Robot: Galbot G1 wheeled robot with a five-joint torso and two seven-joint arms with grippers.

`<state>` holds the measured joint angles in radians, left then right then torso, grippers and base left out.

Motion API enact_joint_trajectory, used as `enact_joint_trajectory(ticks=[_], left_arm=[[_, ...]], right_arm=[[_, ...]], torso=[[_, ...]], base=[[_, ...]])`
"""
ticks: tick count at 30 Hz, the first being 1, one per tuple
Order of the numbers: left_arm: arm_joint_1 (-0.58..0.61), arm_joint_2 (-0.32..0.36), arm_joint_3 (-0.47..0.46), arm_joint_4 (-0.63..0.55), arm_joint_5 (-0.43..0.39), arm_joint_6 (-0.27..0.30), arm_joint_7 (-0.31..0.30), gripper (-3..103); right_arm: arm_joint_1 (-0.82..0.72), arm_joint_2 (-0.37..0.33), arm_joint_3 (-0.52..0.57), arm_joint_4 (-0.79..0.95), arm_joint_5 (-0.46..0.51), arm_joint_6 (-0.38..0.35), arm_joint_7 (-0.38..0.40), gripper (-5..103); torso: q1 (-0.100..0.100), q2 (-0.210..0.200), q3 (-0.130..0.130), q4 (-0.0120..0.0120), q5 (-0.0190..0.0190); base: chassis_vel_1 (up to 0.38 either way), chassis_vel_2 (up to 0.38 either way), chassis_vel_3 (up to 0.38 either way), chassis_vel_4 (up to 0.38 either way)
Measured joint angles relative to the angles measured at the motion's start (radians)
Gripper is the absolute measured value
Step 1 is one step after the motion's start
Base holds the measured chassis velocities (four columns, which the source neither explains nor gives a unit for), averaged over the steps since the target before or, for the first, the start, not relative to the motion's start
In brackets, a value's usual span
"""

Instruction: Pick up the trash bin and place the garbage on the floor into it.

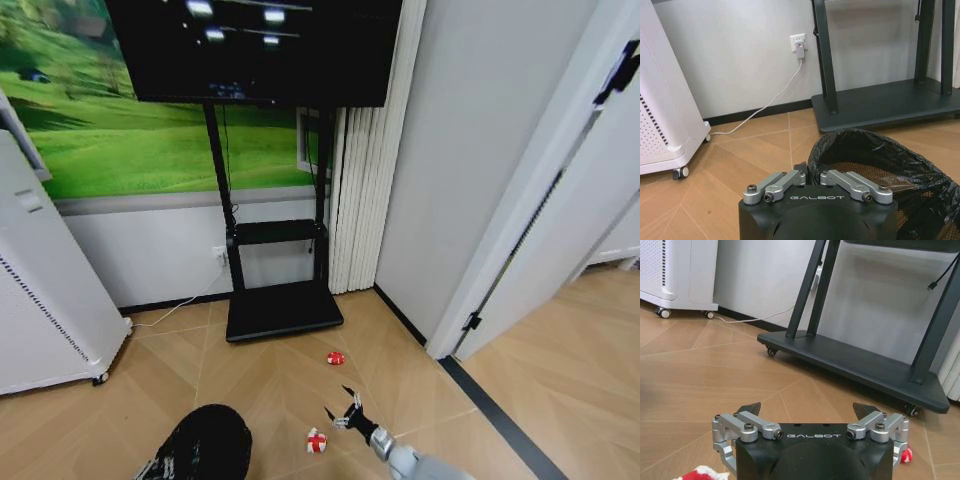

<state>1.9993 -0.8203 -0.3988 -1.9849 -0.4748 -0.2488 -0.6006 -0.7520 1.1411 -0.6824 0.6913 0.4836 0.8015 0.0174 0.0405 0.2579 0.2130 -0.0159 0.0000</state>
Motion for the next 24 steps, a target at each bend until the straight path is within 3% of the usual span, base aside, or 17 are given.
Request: enact_joint_trajectory(ticks=[14,24], left_arm=[[0.141,-0.03,-0.064,0.001,0.043,-0.032,0.023,7],[0.164,-0.038,-0.072,0.026,0.06,-0.047,0.035,7]], right_arm=[[0.024,0.073,0.009,-0.068,-0.011,0.001,-0.02,100],[0.005,0.074,0.018,-0.104,-0.007,0.001,-0.073,100]], torso=[[0.0,0.0,0.0,0.0003,-0.0001],[0.0,0.0,0.0,0.0001,0.0]], base=[[0.0,0.0,0.0,0.0],[0.0,0.0,0.0,0.0]])
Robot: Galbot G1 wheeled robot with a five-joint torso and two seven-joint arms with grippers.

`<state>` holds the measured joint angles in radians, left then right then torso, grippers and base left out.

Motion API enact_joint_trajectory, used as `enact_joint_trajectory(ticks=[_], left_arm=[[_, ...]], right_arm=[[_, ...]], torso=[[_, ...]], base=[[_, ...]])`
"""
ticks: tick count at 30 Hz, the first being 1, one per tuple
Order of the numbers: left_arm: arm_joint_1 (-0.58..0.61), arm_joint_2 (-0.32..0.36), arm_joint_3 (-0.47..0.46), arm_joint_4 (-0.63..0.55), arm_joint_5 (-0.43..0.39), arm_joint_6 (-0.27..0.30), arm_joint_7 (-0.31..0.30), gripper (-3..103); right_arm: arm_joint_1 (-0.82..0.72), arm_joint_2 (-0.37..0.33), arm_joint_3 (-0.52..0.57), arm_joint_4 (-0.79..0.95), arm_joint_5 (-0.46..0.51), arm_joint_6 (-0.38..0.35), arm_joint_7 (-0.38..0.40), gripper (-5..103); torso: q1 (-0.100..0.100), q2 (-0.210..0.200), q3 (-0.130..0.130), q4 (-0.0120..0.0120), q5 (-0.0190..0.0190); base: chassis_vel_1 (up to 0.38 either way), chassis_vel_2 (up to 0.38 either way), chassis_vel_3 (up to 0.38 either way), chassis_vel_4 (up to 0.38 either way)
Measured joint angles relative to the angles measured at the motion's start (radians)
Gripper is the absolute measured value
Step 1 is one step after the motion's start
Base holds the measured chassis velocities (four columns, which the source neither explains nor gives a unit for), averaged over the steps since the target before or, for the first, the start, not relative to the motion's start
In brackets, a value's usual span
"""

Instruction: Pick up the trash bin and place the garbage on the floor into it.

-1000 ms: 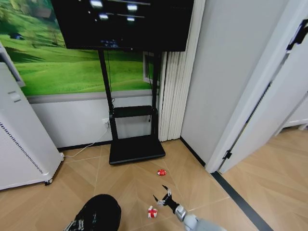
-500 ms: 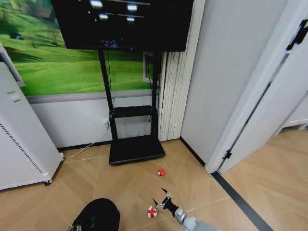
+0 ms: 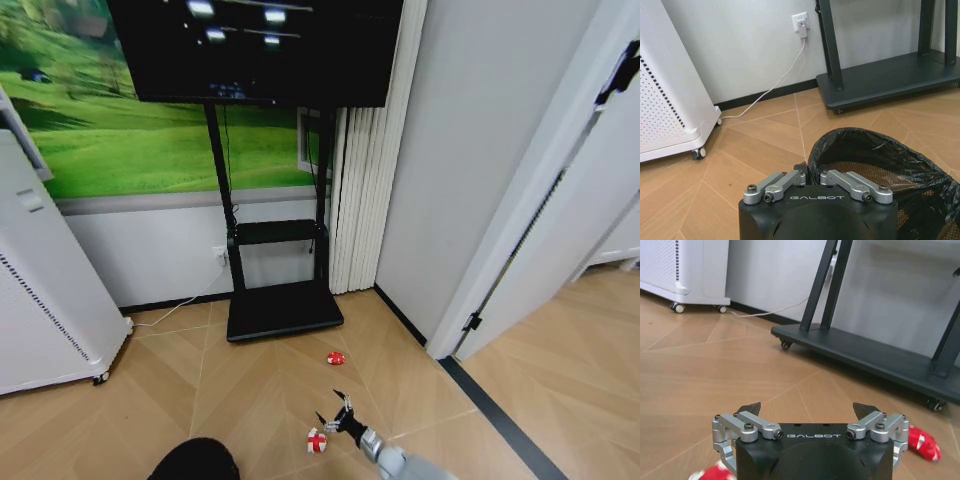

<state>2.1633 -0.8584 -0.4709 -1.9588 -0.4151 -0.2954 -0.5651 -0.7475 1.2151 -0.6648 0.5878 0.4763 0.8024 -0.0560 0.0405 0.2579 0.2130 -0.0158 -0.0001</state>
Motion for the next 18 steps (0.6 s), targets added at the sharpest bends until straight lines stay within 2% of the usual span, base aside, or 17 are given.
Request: enact_joint_trajectory(ticks=[8,18], left_arm=[[0.027,-0.012,-0.007,0.002,0.012,-0.003,-0.001,7],[0.098,-0.066,-0.041,0.019,0.058,-0.041,0.02,7]], right_arm=[[-0.026,0.008,0.003,-0.03,0.009,0.0,-0.066,100],[-0.032,0.03,0.003,-0.054,0.013,0.0,-0.13,100]], torso=[[0.0,0.0,0.0,0.0,0.0001],[0.0,0.0,0.0,0.0002,0.0002]], base=[[0.0,0.0,0.0,0.0],[0.0,0.0,0.0,0.0]])
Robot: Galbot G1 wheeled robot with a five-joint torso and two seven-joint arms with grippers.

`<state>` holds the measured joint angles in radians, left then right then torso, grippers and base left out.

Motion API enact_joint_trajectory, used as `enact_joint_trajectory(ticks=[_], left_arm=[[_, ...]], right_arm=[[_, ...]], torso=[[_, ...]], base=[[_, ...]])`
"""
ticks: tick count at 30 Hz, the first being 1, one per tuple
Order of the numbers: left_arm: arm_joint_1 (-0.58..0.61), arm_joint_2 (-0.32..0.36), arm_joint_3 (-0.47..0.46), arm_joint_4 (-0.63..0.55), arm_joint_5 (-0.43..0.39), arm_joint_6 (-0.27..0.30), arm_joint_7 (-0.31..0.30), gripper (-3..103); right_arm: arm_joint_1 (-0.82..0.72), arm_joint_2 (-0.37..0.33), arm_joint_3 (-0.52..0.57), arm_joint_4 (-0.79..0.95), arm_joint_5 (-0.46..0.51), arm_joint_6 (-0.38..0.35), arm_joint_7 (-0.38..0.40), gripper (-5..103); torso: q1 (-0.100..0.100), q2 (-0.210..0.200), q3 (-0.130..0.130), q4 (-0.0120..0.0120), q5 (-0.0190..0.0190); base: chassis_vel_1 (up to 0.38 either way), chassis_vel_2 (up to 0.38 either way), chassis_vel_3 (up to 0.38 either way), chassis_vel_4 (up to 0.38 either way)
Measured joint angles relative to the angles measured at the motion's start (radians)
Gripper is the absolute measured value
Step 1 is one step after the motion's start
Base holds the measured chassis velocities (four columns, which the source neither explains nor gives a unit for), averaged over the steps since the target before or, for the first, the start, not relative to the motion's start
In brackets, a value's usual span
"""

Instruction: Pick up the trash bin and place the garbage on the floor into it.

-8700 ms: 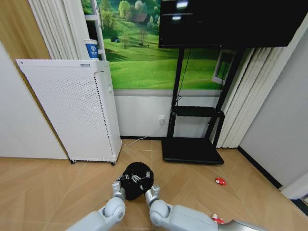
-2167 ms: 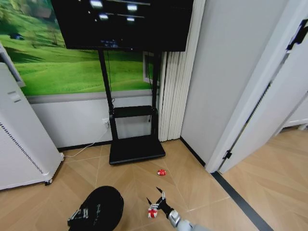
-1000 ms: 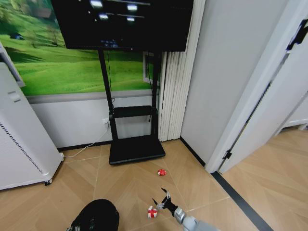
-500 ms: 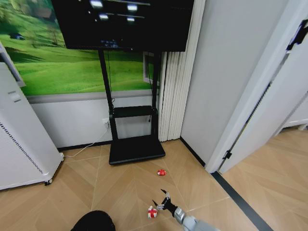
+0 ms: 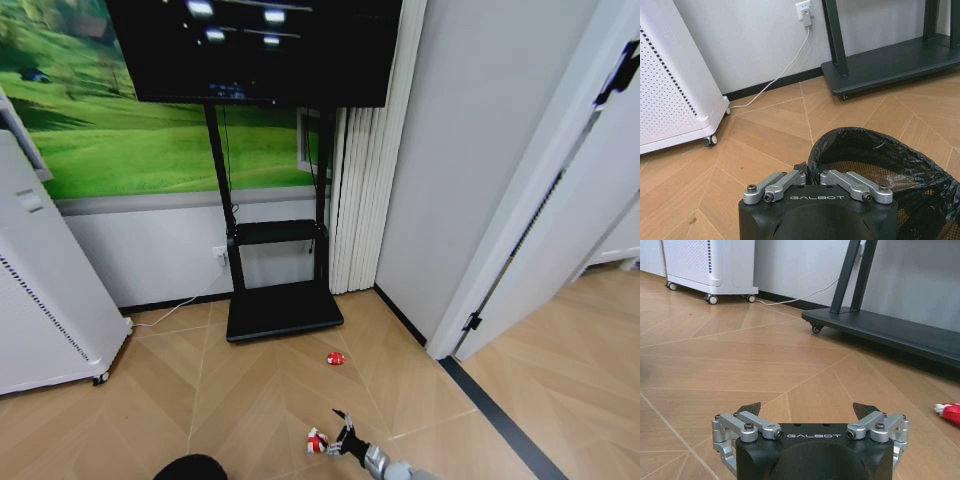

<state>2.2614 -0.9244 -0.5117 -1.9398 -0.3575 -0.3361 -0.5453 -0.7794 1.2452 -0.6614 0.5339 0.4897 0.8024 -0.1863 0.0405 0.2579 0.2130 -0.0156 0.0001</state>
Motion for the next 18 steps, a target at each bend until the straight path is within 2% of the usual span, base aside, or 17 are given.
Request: enact_joint_trajectory(ticks=[11,15,18], left_arm=[[-0.008,-0.011,0.007,0.007,0.004,-0.004,0.003,7],[-0.017,-0.01,0.014,0.008,0.003,-0.004,0.003,7],[-0.023,-0.01,0.022,0.009,0.003,-0.004,0.003,7]], right_arm=[[0.002,0.035,-0.011,-0.067,-0.016,-0.002,-0.013,100],[0.003,0.039,0.003,-0.093,-0.064,-0.003,0.012,100],[0.002,0.05,0.019,-0.116,-0.136,-0.004,0.053,100]], torso=[[0.0,0.0,0.0,-0.0001,-0.0001],[0.0,0.0,0.0,-0.0002,-0.0001],[0.0,0.0,0.0,-0.0001,-0.0002]], base=[[0.0,0.0,0.0,0.0],[0.0,0.0,0.0,0.0],[0.0,0.0,0.0,0.0]])
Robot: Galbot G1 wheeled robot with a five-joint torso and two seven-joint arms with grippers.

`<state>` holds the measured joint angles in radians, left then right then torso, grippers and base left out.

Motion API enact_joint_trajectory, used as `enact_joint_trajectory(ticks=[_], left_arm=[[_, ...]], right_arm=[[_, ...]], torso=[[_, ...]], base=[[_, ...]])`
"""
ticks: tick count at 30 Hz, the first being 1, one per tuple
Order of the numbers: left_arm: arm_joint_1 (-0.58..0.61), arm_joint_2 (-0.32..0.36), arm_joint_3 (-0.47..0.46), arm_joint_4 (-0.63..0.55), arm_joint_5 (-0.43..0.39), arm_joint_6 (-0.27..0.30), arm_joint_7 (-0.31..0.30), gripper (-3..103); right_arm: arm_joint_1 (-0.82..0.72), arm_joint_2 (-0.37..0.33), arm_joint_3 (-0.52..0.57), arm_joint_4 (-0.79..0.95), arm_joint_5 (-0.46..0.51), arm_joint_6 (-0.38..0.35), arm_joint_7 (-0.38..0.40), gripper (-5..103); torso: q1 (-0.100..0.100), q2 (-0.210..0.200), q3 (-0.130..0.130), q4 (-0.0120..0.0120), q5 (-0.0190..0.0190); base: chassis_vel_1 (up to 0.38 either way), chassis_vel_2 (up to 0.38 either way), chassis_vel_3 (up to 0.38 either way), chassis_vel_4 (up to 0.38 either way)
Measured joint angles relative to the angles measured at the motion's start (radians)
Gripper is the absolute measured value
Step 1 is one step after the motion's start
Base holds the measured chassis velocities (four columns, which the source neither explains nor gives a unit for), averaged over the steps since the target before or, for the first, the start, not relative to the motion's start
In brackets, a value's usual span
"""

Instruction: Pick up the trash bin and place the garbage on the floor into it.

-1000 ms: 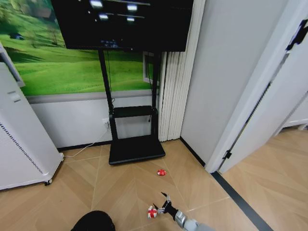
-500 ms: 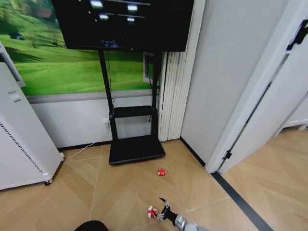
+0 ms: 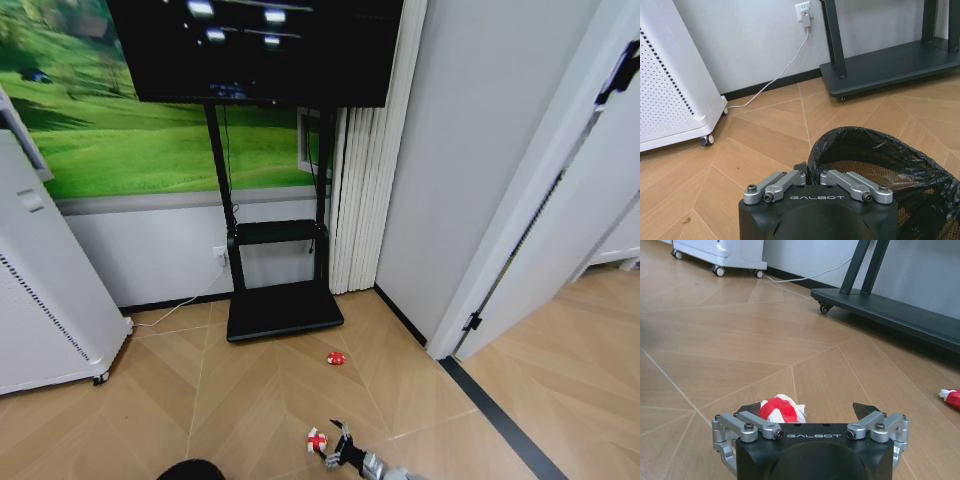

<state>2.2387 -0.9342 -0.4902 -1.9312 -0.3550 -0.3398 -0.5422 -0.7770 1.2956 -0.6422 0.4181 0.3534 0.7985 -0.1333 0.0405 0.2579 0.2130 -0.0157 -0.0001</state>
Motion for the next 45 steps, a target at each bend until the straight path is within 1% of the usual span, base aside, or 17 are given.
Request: enact_joint_trajectory(ticks=[2,9,17,25,35,36,40,42,43,44,45], left_arm=[[-0.003,-0.001,0.003,0.001,0.0,0.0,0.0,7],[-0.019,-0.001,0.01,0.004,-0.003,0.001,-0.003,7],[-0.031,0.008,0.015,0.008,-0.01,0.001,-0.004,7],[-0.049,0.011,0.032,0.008,-0.019,0.003,-0.011,7],[-0.061,0.015,0.035,0.013,-0.027,0.005,-0.017,7],[-0.062,0.016,0.035,0.013,-0.028,0.005,-0.017,7],[-0.062,0.018,0.036,0.013,-0.029,0.005,-0.017,7],[-0.062,0.02,0.036,0.013,-0.03,0.005,-0.016,7],[-0.062,0.02,0.036,0.013,-0.03,0.005,-0.016,7],[-0.062,0.021,0.036,0.013,-0.031,0.004,-0.016,7],[-0.062,0.021,0.036,0.013,-0.031,0.004,-0.016,7]], right_arm=[[-0.002,0.008,0.002,-0.011,-0.038,-0.001,0.03,100],[-0.008,0.031,0.008,-0.055,-0.1,-0.001,0.057,100],[0.005,0.044,0.009,-0.091,-0.112,-0.006,0.054,100],[0.016,0.049,0.014,-0.116,-0.111,-0.028,0.046,100],[0.023,0.066,0.011,-0.139,-0.133,-0.043,0.047,101],[0.025,0.073,0.01,-0.144,-0.137,-0.043,0.047,97],[0.03,0.081,0.007,-0.151,-0.14,-0.044,0.047,96],[0.033,0.083,0.006,-0.155,-0.141,-0.048,0.047,90],[0.033,0.083,0.006,-0.155,-0.141,-0.048,0.047,90],[0.034,0.083,0.007,-0.157,-0.141,-0.049,0.046,80],[0.034,0.083,0.007,-0.157,-0.141,-0.049,0.046,80]], torso=[[0.0,0.0,0.0,0.0,0.0001],[0.0,0.0,0.0,0.0,0.0001],[0.0,0.0,0.0,0.0,0.0],[0.0,0.0,0.0,0.0,0.0003],[0.0,0.0,0.0,0.0,0.0001],[0.0,0.0,0.0,0.0,0.0002],[0.0,0.0,0.0,0.0001,0.0001],[0.0,0.0,0.0,0.0001,0.0001],[0.0,0.0,0.0,0.0001,0.0001],[0.0,0.0,0.0,0.0001,0.0001],[0.0,0.0,0.0,0.0001,0.0001]], base=[[0.0,0.0,0.0,0.0],[0.0,0.0,0.0,0.0],[0.0,0.0,0.0,0.0],[0.0,0.0,0.0,0.0],[0.0,0.0,0.0,0.0],[0.0,0.0,0.0,0.0],[0.0,0.0,0.0,0.0],[0.0,0.0,0.0,0.0],[0.0,0.0,0.0,0.0],[0.0,0.0,0.0,0.0],[0.0,0.0,0.0,0.0]])
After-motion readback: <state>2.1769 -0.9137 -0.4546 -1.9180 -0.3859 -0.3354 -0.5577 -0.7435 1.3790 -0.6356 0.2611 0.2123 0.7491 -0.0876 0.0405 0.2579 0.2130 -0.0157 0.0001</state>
